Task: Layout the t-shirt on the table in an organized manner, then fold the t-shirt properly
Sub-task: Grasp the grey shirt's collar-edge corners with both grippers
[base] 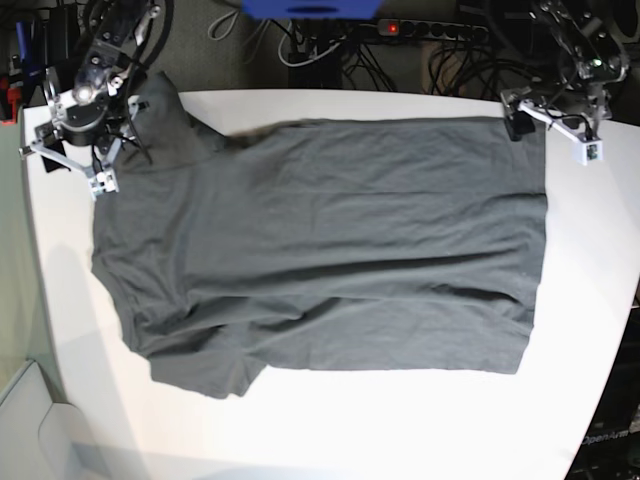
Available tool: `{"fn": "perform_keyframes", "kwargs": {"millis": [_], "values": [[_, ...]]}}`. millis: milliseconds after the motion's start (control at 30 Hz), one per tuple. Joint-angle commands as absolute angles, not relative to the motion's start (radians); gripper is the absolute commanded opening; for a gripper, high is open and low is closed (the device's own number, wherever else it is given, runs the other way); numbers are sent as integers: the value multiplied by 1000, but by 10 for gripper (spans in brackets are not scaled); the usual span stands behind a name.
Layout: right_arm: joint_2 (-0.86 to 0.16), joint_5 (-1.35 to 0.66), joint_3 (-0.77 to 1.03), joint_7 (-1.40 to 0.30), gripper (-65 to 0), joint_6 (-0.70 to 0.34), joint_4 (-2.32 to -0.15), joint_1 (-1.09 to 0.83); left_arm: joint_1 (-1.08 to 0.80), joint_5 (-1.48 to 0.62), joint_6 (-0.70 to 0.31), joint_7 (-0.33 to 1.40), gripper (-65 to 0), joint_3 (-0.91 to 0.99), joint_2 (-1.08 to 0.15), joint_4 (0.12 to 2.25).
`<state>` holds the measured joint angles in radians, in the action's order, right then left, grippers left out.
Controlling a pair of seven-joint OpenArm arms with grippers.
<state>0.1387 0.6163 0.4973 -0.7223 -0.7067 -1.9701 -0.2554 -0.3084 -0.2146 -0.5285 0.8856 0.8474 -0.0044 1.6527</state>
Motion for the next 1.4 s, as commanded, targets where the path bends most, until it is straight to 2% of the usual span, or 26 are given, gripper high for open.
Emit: {"fn": "perform_keyframes", "kwargs": {"millis": [0, 133, 200, 267, 367, 467, 533, 700, 833, 967, 1100, 1367], "values": [[134, 616, 499, -716, -254, -698, -1989, -251, -300, -225, -533, 889, -24, 849, -13, 1650], [134, 616, 499, -716, -254, -698, -1989, -252, -288, -226, -533, 889, -25, 845, -13, 1607], [134, 616, 499, -716, -252, -698, -1989, -252, -288, -225, -533, 888, -53, 819, -15, 1600], [134, 616, 499, -716, -251, -698, -1989, -252, -288, -225, -533, 888, -141, 800, -16, 1598], [134, 616, 501, -723, -253, -698, -1989, -252, -268, -219, -532, 888, -327, 789, -15, 1596], [134, 616, 501, -725, -253, -698, -1989, -252, -260, -219, -526, 888, -455, 791, -15, 1580], [134, 616, 501, -725, -253, -698, -1989, -252, -260, -219, -522, 888, -512, 794, -15, 1563], [136, 616, 501, -725, -252, -698, -1991, -251, -260, -219, -522, 888, -561, 794, -16, 1561], [139, 555, 503, -728, -250, -698, -1991, -246, -265, -219, -524, 891, -646, 794, -33, 1567], [134, 453, 526, -822, -249, -698, -1991, -226, -265, -219, -522, 895, -644, 796, -65, 1567], [116, 446, 522, -905, -247, -698, -1983, -197, -262, -225, -522, 898, -644, 796, -97, 1567], [128, 446, 521, -921, -218, -698, -1982, -176, -259, -219, -521, 898, -644, 796, -97, 1569]]}}
